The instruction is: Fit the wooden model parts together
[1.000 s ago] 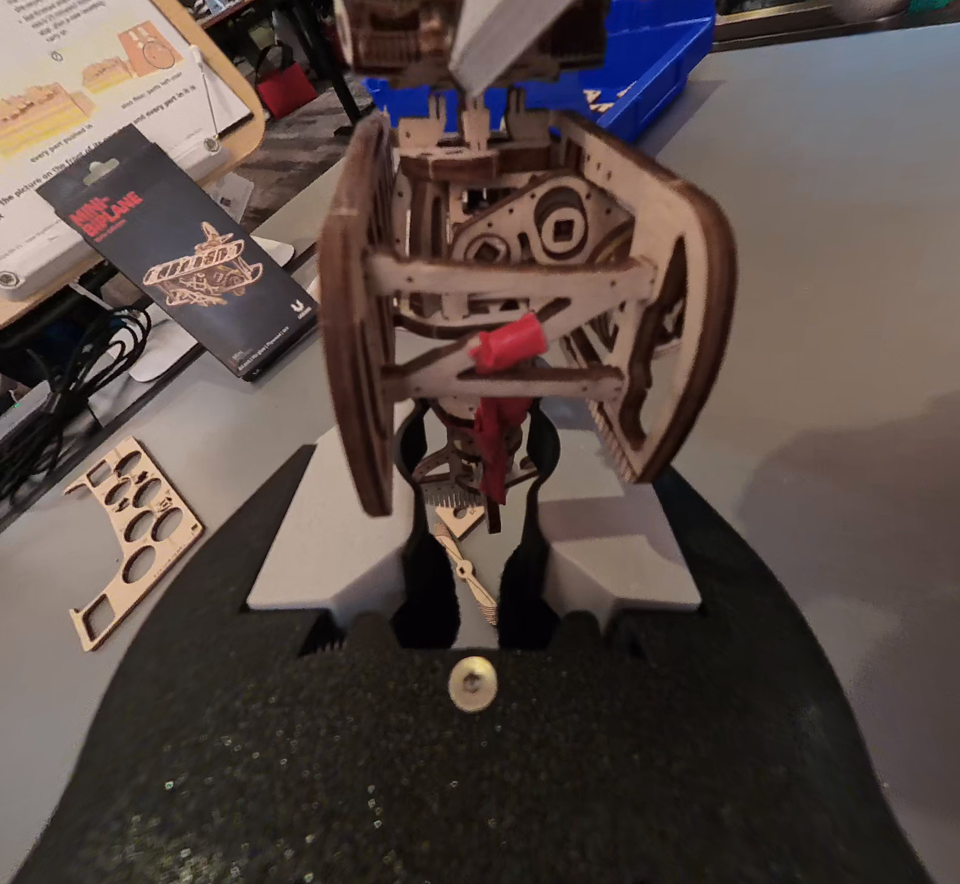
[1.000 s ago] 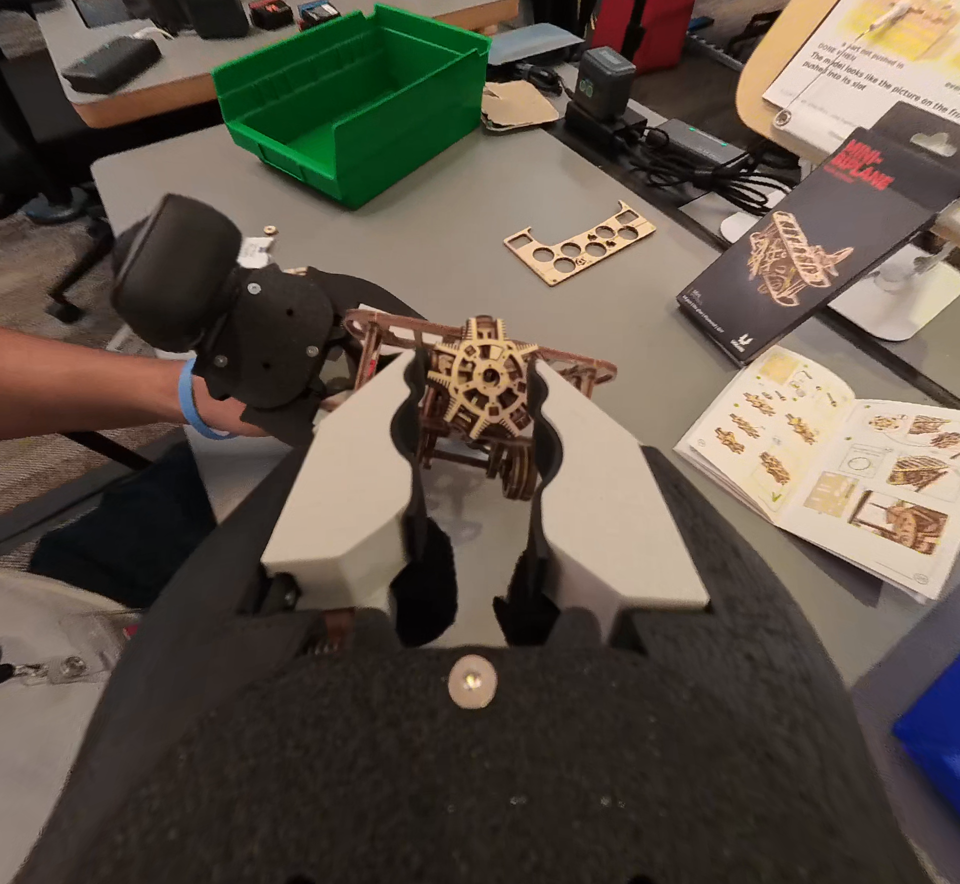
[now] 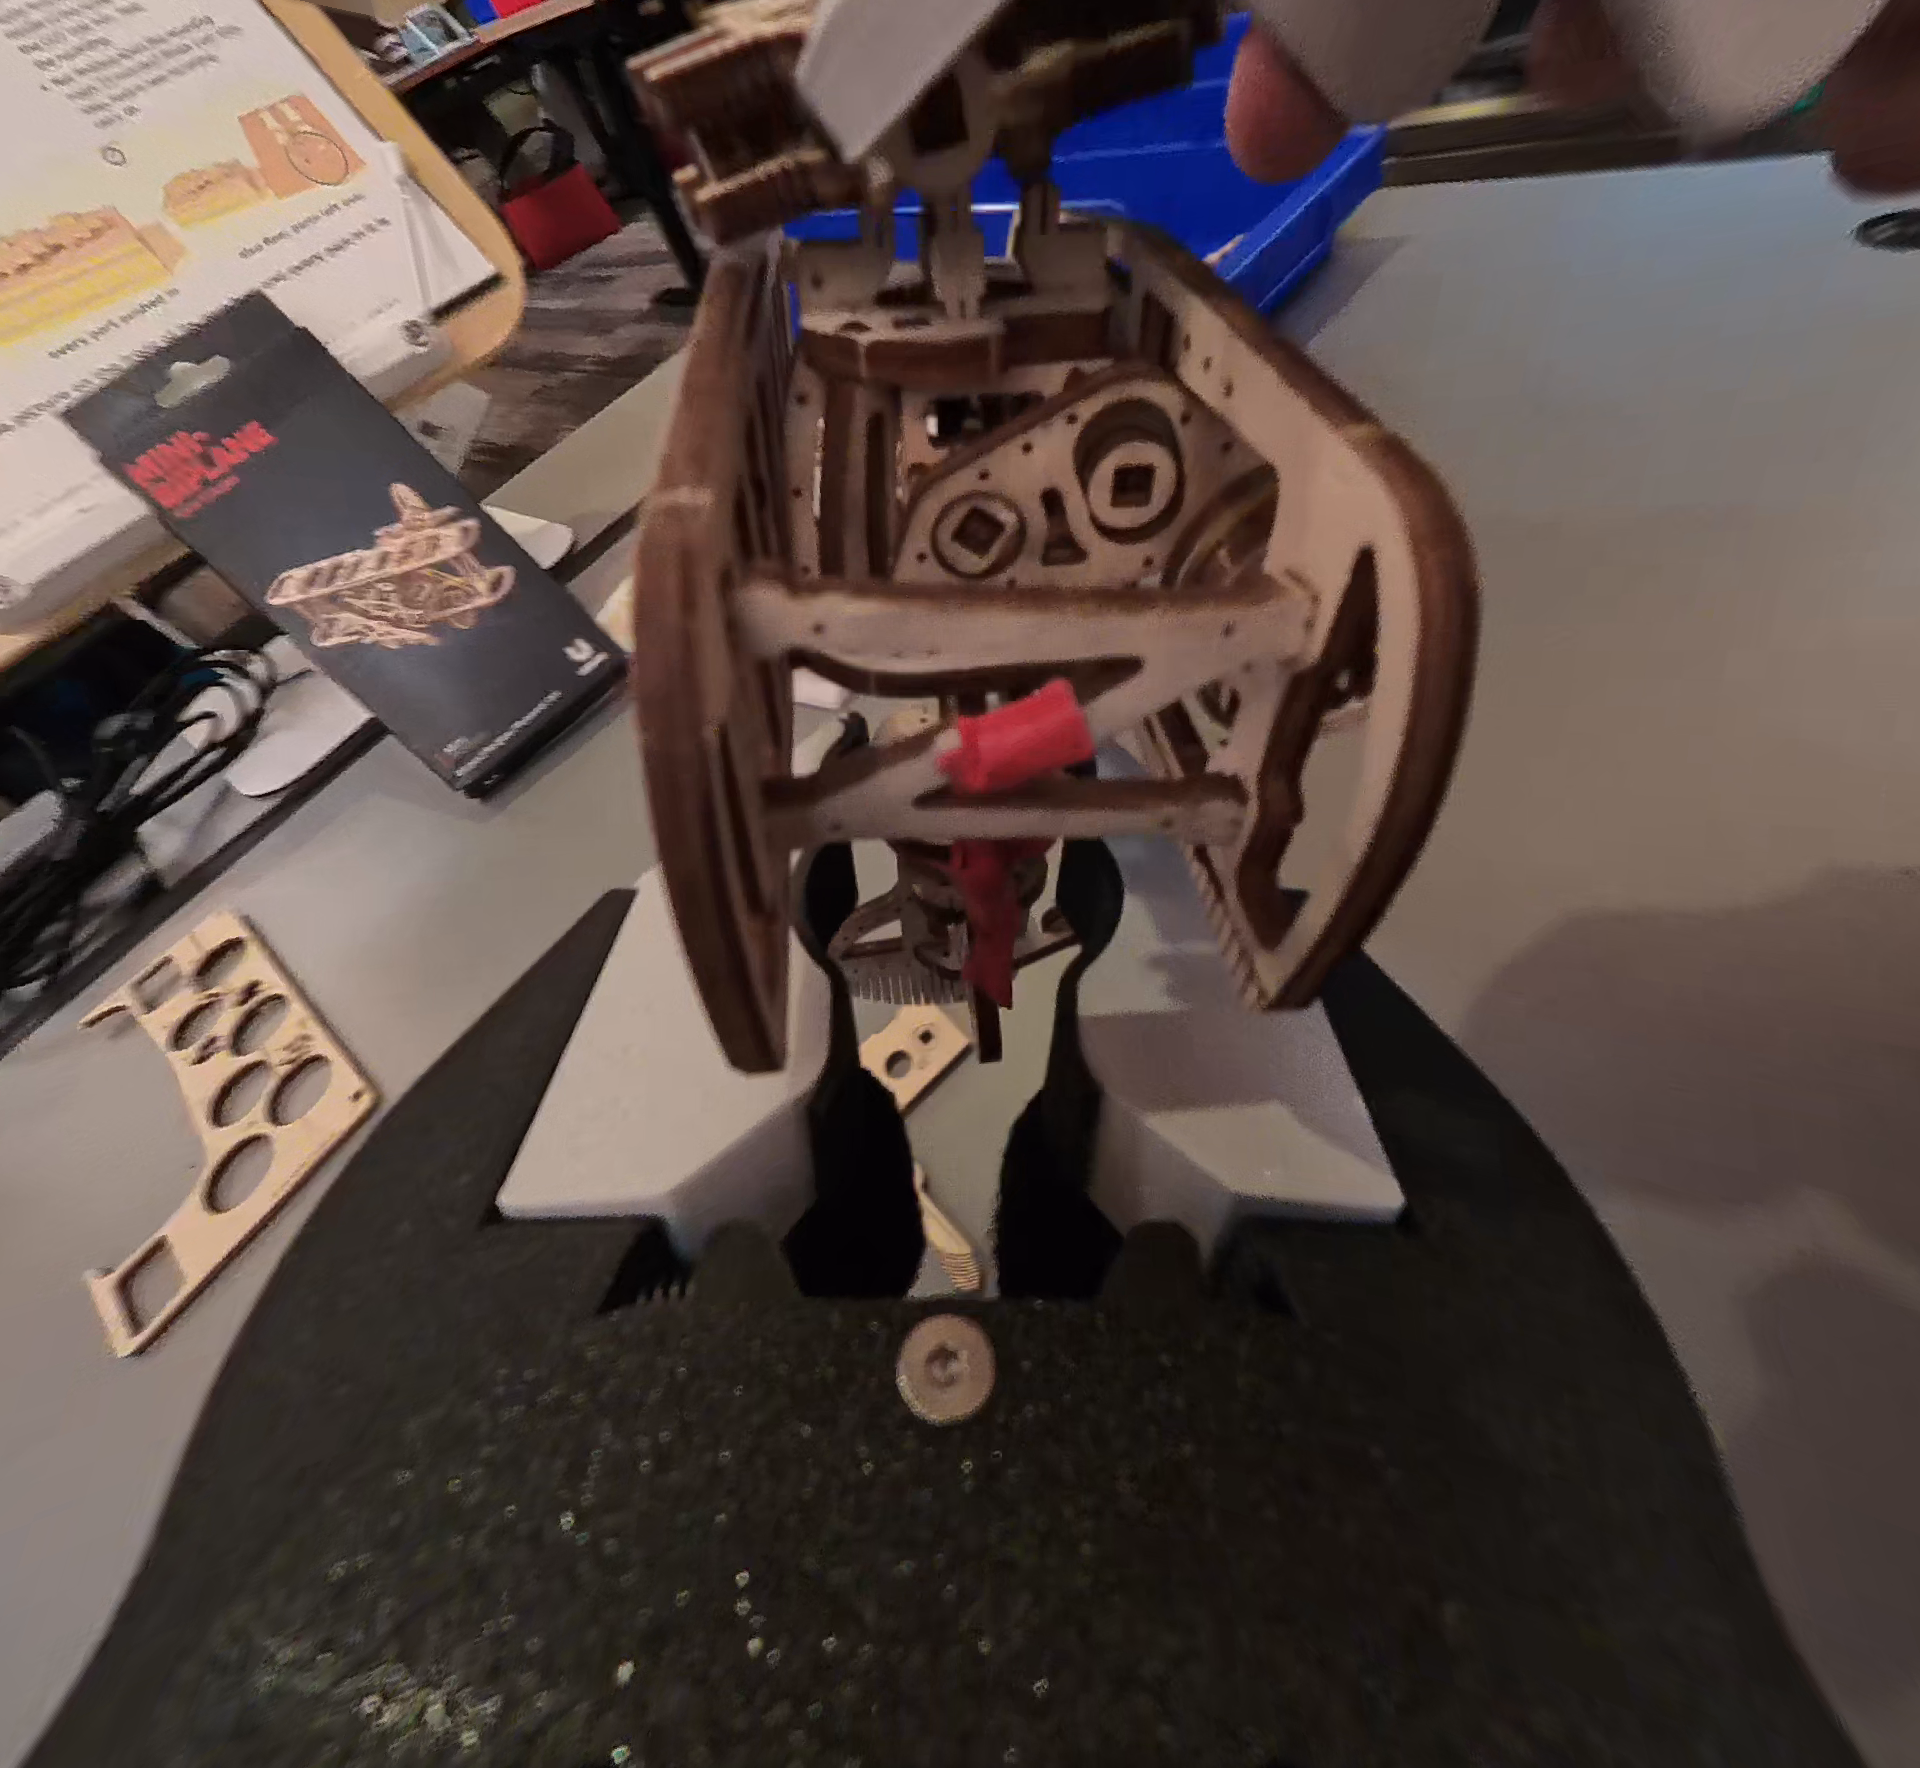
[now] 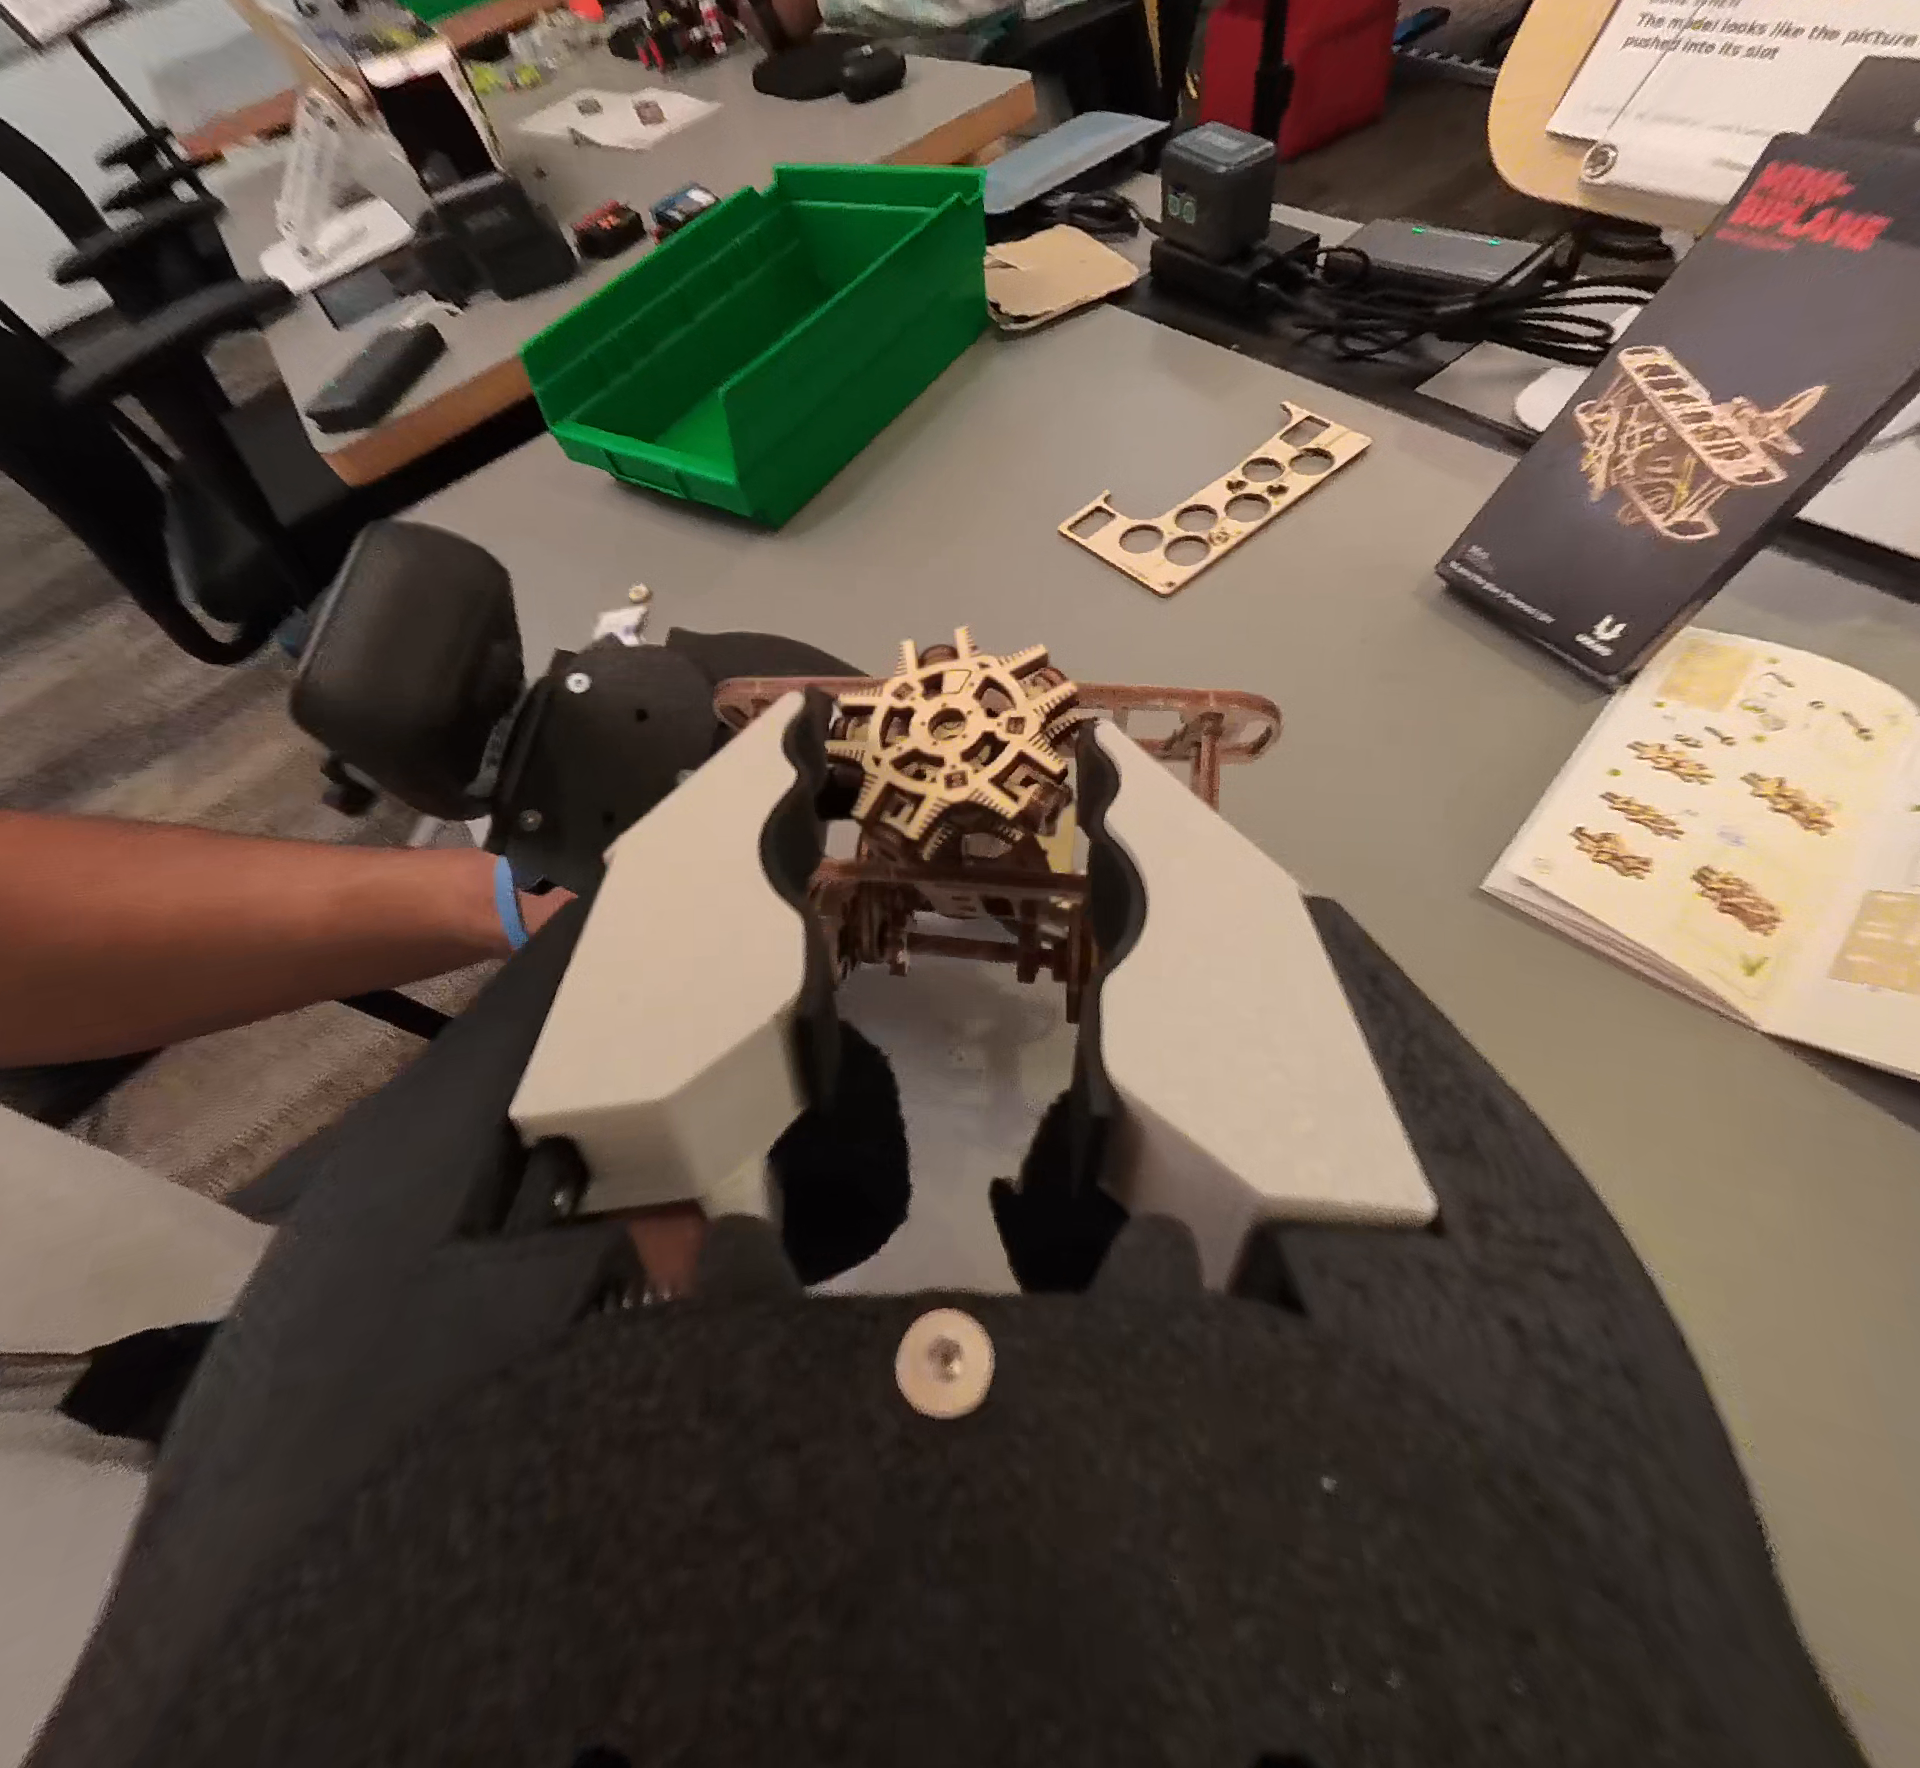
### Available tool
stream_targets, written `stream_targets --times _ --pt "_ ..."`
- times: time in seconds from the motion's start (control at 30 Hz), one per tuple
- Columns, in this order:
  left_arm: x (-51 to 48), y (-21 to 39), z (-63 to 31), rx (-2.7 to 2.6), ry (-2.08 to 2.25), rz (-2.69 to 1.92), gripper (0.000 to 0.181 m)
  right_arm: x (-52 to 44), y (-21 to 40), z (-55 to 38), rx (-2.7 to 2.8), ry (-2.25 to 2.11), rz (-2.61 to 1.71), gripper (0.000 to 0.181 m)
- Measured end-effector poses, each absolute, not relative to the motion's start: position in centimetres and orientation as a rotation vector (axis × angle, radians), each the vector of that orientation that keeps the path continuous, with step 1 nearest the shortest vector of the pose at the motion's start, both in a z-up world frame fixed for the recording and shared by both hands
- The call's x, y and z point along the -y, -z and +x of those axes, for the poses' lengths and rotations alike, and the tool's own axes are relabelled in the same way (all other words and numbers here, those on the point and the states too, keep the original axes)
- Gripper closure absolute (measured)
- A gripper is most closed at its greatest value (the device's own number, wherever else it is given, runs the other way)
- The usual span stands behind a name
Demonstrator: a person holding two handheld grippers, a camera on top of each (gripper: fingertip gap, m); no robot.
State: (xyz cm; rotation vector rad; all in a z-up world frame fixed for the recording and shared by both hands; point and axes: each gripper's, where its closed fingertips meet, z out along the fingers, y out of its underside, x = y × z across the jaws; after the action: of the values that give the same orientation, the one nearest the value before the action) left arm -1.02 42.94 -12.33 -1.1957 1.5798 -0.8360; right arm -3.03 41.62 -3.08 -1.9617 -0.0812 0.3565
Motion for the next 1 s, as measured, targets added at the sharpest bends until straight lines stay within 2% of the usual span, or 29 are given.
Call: stream_targets --times 0.27,0.87,1.0 --pt "-40.2 11.5 -1.4 -1.608 1.061 -1.26 0.149 -40.6 1.9 -3.0 -0.006 -0.534 -1.821 0.134" --pt "-41.2 11.7 -1.5 -1.601 0.957 -1.254 0.149 -39.8 1.5 -2.2 0.145 -0.203 -1.885 0.13" --pt "-41.2 11.6 -1.6 -1.595 0.975 -1.258 0.149 -39.9 2.1 -2.5 0.153 -0.183 -1.902 0.136"
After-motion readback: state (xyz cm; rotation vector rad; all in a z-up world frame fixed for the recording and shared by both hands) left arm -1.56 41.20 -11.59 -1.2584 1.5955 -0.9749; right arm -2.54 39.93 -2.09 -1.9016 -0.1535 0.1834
